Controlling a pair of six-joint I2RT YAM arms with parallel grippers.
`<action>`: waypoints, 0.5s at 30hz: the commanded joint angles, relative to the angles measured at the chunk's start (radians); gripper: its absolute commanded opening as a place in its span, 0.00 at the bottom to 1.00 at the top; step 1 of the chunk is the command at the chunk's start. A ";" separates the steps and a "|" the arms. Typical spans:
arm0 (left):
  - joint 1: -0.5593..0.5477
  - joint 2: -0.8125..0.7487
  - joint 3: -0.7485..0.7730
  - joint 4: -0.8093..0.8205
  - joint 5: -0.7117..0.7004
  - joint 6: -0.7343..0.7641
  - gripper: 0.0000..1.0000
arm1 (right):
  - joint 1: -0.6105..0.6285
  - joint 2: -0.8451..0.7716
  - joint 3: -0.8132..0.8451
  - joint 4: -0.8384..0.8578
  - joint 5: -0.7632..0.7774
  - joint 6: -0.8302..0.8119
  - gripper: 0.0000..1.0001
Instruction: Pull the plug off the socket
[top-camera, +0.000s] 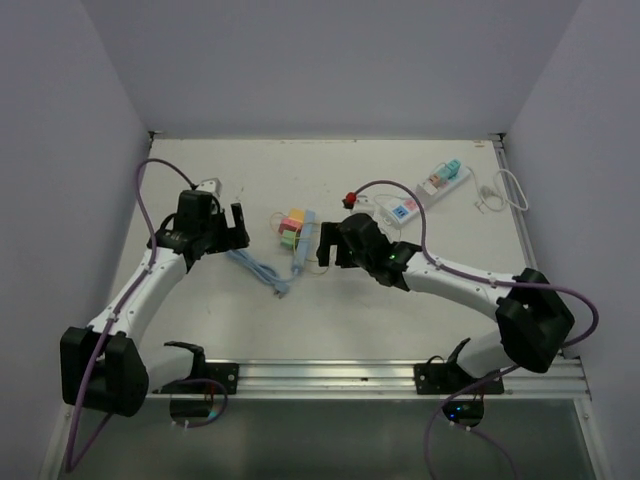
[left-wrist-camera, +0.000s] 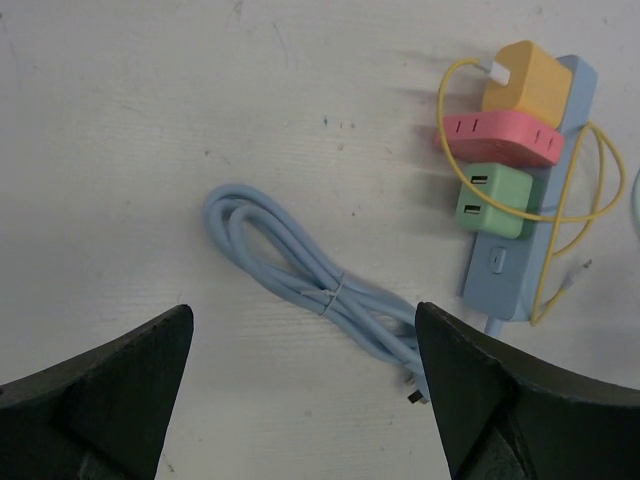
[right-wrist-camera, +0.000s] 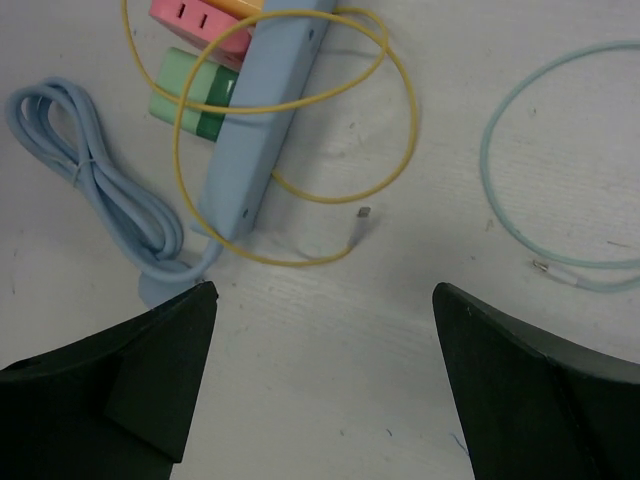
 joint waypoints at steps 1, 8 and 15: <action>0.055 -0.010 -0.008 0.049 0.045 0.058 0.95 | 0.035 0.091 0.107 0.104 0.145 0.057 0.90; 0.126 -0.041 -0.030 0.074 0.108 0.046 0.95 | 0.062 0.292 0.222 0.125 0.159 0.085 0.74; 0.157 -0.044 -0.037 0.080 0.151 0.046 0.95 | 0.076 0.413 0.323 0.098 0.139 0.080 0.68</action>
